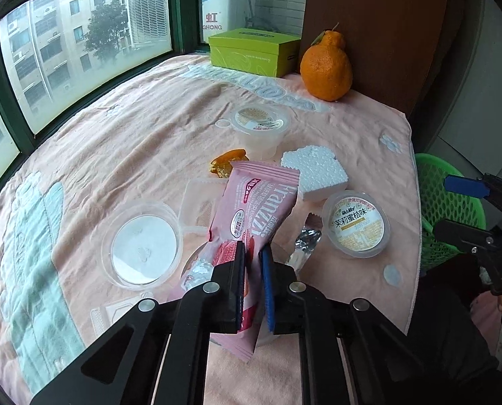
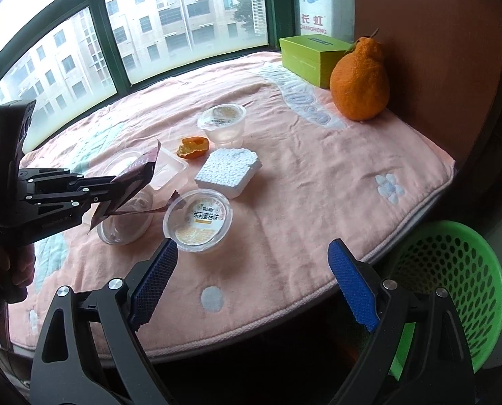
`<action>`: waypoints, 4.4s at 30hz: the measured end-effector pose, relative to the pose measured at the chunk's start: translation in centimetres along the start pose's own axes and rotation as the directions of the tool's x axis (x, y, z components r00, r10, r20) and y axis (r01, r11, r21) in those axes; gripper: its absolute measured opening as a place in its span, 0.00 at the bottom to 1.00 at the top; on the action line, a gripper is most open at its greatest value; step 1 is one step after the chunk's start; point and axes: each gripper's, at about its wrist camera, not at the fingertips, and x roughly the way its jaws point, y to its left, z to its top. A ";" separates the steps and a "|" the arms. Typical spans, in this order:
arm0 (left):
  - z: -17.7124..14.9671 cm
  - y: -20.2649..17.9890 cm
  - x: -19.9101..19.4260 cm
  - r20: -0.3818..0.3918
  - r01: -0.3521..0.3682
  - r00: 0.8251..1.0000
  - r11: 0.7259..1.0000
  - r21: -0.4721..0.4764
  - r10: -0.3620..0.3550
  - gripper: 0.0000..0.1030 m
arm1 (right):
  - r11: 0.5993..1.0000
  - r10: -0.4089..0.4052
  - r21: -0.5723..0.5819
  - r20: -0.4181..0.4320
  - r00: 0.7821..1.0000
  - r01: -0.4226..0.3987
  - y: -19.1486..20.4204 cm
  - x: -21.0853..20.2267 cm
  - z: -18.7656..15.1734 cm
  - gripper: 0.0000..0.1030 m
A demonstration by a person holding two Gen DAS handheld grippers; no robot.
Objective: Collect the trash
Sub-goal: 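Grasp the pink wrapper with the left tool, then grasp the round yogurt cup with the right tool and carry it to the basket, then drop the yogurt cup into the basket while the left tool drops the pink wrapper in, then return both tools to the window seat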
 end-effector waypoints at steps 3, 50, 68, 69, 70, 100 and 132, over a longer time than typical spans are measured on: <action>0.0 0.6 -1.0 0.021 0.003 1.000 1.000 -0.028 -0.003 0.07 | 1.000 0.014 -0.015 -0.007 1.000 -0.014 0.9 0.8 0.2 0.87; 2.0 -4.6 -6.2 0.138 0.108 0.985 0.994 -0.030 -0.103 0.06 | 0.996 -0.055 0.072 -0.023 0.998 0.056 -3.1 0.6 -1.7 0.67; 5.2 -16.4 -2.7 0.081 0.223 0.970 0.970 0.096 -0.231 0.06 | 0.915 -0.243 0.299 -0.134 0.961 0.273 -19.7 -2.6 -9.1 0.68; 5.3 -16.8 -2.6 0.076 0.227 0.969 0.969 0.099 -0.235 0.06 | 0.910 -0.238 0.314 -0.139 0.961 0.271 -20.4 -2.5 -9.2 0.68; 5.4 -17.3 -2.4 0.071 0.231 0.969 0.967 0.104 -0.239 0.06 | 0.907 -0.232 0.327 -0.141 0.962 0.266 -21.0 -2.3 -9.3 0.68; 6.6 -30.1 4.4 -0.097 0.365 0.931 0.916 0.166 -0.353 0.06 | 0.840 -0.340 0.447 -0.009 0.940 0.308 -25.5 -11.0 -12.0 0.84; 4.1 -25.2 1.6 -0.036 0.218 0.976 0.975 0.048 -0.216 0.62 | 0.882 -0.279 0.409 0.053 0.959 0.234 -20.9 -11.9 -10.6 0.86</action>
